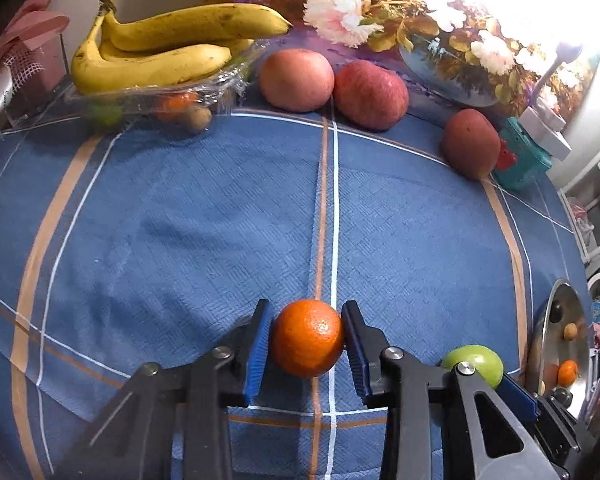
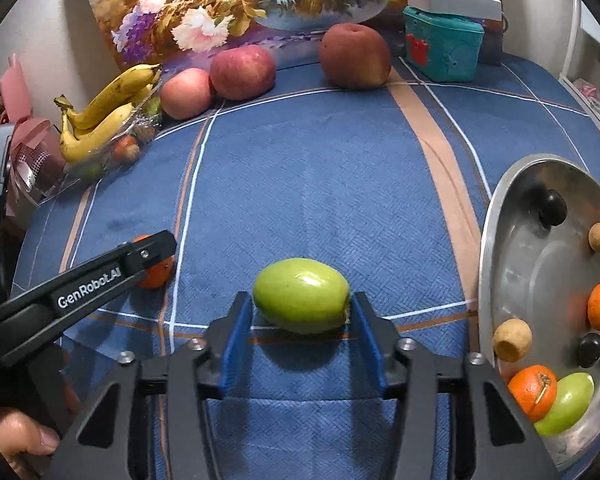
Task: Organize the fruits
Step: 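Grasp the tangerine with the left tool while the right tool grasps the green apple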
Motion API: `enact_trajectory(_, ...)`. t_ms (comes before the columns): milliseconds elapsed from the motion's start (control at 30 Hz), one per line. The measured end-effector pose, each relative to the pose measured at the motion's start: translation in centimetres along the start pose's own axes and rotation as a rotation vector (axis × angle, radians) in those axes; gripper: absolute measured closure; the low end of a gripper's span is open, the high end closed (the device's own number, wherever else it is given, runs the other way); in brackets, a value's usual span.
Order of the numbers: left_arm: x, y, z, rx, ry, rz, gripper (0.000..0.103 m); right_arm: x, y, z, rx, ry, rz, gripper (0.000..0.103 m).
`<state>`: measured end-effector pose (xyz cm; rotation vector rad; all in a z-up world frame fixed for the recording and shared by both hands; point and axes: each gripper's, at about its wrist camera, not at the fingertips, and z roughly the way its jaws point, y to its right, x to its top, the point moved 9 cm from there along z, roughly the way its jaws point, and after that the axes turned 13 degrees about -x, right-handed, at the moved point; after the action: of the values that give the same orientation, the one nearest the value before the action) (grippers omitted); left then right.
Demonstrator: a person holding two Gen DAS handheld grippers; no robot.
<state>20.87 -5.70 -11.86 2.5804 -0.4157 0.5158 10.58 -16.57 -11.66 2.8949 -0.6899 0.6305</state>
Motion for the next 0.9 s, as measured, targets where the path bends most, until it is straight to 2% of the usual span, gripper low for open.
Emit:
enact_trajectory(300, 0.0, 0.0, -0.5, -0.016, 0.004, -0.025, 0.066, 0.2, 0.1, -0.1, 0.011, -0.003, 0.013, 0.053)
enact_trajectory(500, 0.5, 0.4, -2.4, -0.025, 0.034, -0.027, 0.066, 0.5, 0.5, -0.8, 0.018, 0.005, 0.027, 0.054)
enact_trajectory(533, 0.6, 0.6, -2.8, -0.028, 0.041, -0.027, 0.066, 0.6, 0.6, -0.9, 0.021, 0.008, 0.028, 0.056)
enact_trajectory(600, 0.6, 0.9, -3.6, -0.037, 0.05, -0.026, 0.066, 1.0, 0.6, -1.7, 0.032, 0.027, 0.024, 0.073)
enact_trajectory(667, 0.7, 1.4, -3.9, -0.046, 0.055, -0.017, 0.066, 1.4, 0.6, -2.4, 0.038, 0.042, 0.022, 0.079)
enact_trajectory(867, 0.5, 1.4, -3.6, -0.04, 0.037, -0.031, 0.066, 1.2, 0.6, -2.2, 0.014, 0.041, -0.004, 0.078)
enact_trajectory(900, 0.4, 1.3, -3.5, -0.042, 0.034, -0.042, 0.066, 1.2, 0.7, -2.1, 0.006, 0.042, -0.009, 0.072)
